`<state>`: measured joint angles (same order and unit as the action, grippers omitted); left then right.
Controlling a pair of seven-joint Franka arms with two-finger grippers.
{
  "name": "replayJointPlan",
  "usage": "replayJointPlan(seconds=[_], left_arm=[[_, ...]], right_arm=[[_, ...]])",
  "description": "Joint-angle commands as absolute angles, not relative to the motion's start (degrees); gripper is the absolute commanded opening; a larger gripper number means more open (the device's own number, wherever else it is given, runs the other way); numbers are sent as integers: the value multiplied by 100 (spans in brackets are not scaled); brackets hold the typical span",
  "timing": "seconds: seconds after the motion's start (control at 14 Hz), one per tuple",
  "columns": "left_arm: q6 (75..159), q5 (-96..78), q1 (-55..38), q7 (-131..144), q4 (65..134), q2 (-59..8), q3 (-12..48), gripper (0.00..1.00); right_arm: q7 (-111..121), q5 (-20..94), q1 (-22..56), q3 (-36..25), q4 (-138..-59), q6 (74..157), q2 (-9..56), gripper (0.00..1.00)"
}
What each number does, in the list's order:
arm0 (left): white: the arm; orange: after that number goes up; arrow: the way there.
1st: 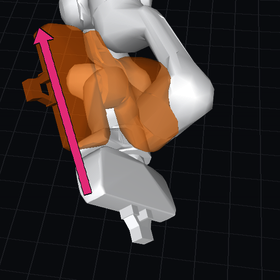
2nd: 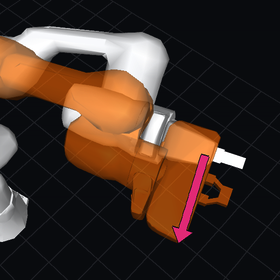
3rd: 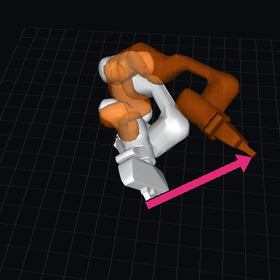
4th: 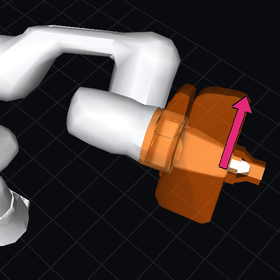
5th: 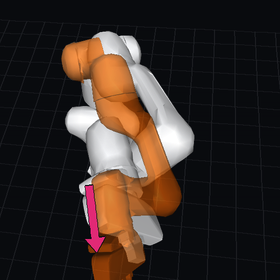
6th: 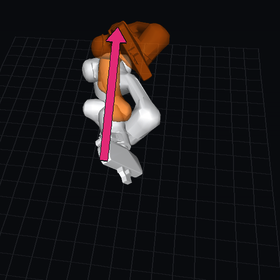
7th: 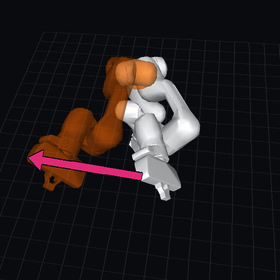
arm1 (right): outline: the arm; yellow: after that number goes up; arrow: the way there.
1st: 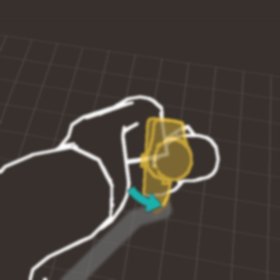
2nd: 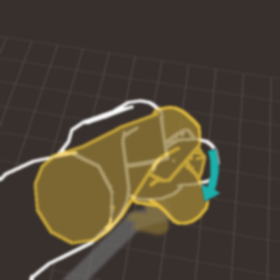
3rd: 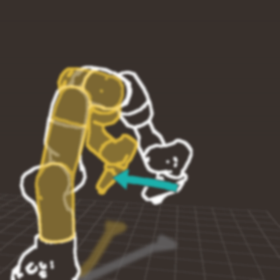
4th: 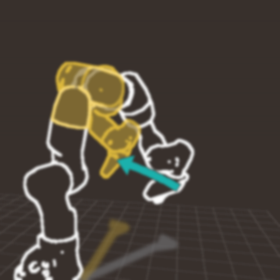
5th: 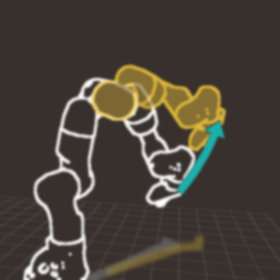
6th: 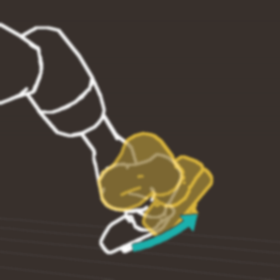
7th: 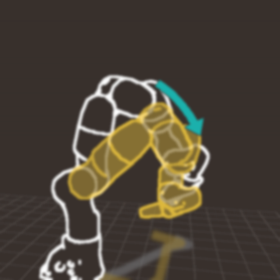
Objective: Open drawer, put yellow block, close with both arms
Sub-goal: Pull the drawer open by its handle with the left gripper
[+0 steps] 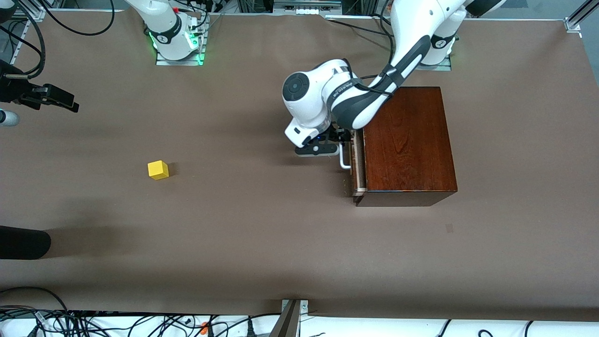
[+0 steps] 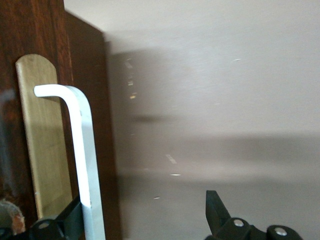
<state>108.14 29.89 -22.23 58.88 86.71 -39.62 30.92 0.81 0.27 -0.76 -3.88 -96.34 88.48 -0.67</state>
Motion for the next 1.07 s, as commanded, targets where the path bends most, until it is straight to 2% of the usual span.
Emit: replayJointPlan(seconds=[0.0,0.36,1.0], left_arm=[[11021,2883,-2513,5818,8148,-4280,3120,100],[11030,2883,-2698,5827,8086,-4333,3111,100],[11030,2883,-2997,6108,7252,-4789,3111,100]], right_arm=[[44,132,-141,-360,-9606,8763,-132,100],[44,132,-141,-360,-9606,8763,-132,100],[44,132,-141,-360,-9606,8763,-132,100]])
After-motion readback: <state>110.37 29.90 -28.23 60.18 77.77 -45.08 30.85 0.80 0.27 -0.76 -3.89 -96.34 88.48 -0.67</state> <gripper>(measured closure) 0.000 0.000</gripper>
